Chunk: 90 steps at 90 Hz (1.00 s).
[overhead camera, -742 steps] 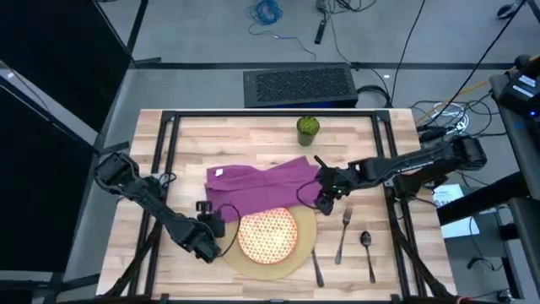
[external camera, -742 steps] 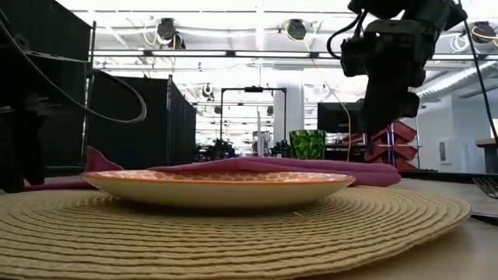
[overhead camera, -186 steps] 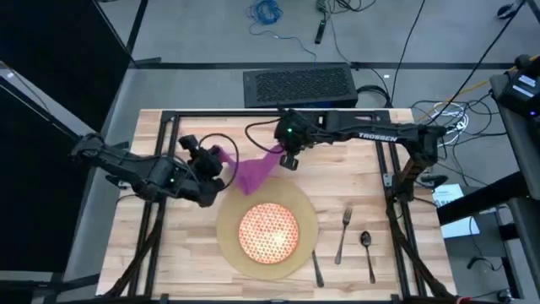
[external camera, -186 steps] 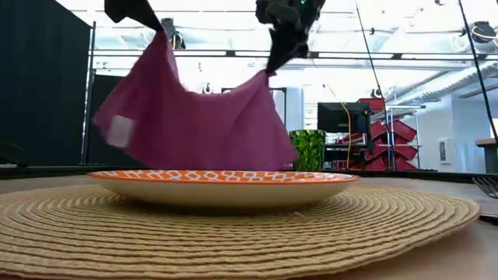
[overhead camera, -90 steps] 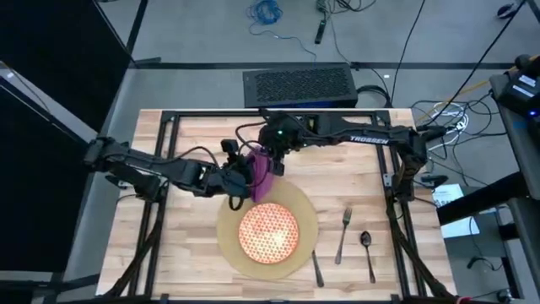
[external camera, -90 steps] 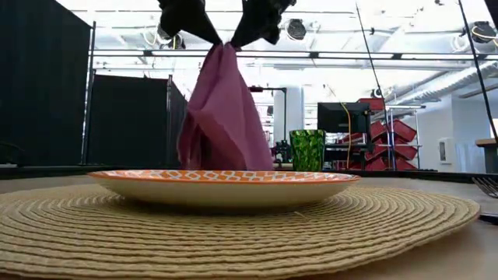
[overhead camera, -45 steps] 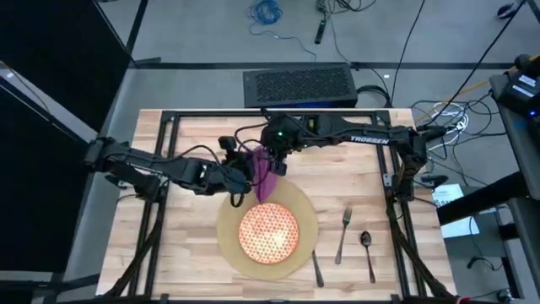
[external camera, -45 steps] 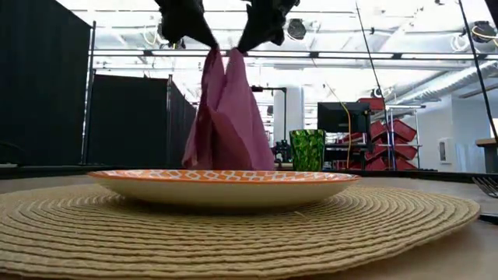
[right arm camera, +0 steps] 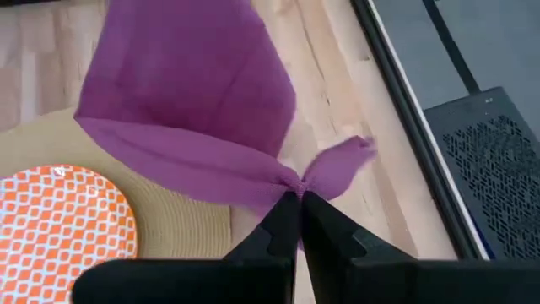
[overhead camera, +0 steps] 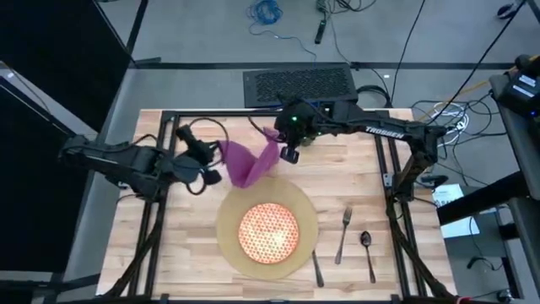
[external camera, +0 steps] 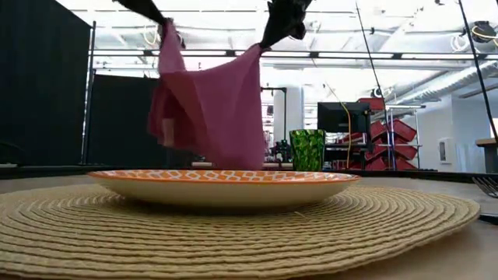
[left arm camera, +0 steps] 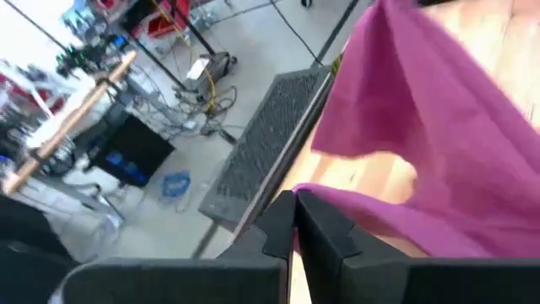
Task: Set table place
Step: Fold the purple table napkin
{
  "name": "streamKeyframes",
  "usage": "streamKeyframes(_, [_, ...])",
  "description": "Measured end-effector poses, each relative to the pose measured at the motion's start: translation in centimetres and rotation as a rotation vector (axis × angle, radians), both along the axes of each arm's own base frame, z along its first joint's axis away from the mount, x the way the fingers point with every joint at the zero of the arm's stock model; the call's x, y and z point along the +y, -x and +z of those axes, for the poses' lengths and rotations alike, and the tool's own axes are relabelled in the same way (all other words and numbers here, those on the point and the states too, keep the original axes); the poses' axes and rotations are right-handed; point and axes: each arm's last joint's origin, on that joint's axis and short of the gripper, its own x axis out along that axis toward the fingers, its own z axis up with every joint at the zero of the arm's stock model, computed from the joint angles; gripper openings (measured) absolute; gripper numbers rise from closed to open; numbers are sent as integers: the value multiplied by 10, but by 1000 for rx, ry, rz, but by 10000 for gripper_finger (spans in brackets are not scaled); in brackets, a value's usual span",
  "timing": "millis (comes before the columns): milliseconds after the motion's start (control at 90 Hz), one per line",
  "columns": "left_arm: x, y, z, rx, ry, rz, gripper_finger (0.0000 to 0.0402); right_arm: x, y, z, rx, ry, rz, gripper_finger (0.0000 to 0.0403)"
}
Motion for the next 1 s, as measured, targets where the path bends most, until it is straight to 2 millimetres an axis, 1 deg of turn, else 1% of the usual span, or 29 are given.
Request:
streamKeyframes(78, [0, -1, -14, 12, 12, -11, 0, 2, -6, 0, -38, 0, 7, 0])
streamKeyframes(178, [1, -7, -31, 37, 29, -18, 0, 2, -10, -4, -30, -6, 7, 0])
streamKeyframes(267, [5, -9, -39, 66, 27, -2, 0, -1, -10, -5, -31, -5, -3, 0])
streamKeyframes(378, [12, -9, -39, 84, 10, 21, 0, -11, -9, -4, -47, 0, -28, 0])
streamKeyframes(500, [24, -8, -35, 87, -19, 52, 0, -30, -4, -3, -48, 13, -68, 0])
streamKeyframes(578, [34, -8, -34, 88, -12, 72, 0, -42, -1, -3, -56, 17, -88, 0])
streamKeyframes(667, [49, -8, -34, 116, -4, 87, 0, -56, 0, 1, -115, 5, -92, 0])
streamKeyframes(767, [69, -7, -31, 106, 9, 116, 0, -68, 1, 4, -163, -10, -90, 0])
streamKeyframes(833, [80, -6, -30, 98, 30, 112, 0, -75, 0, 3, -179, 2, -97, 0])
streamKeyframes(911, [92, -3, -30, 89, 53, 116, 0, -82, -6, -3, -191, -3, -94, 0])
streamKeyframes(1000, [101, -11, -37, 58, 88, 88, 0, -89, -16, -14, -205, -23, -75, 0])
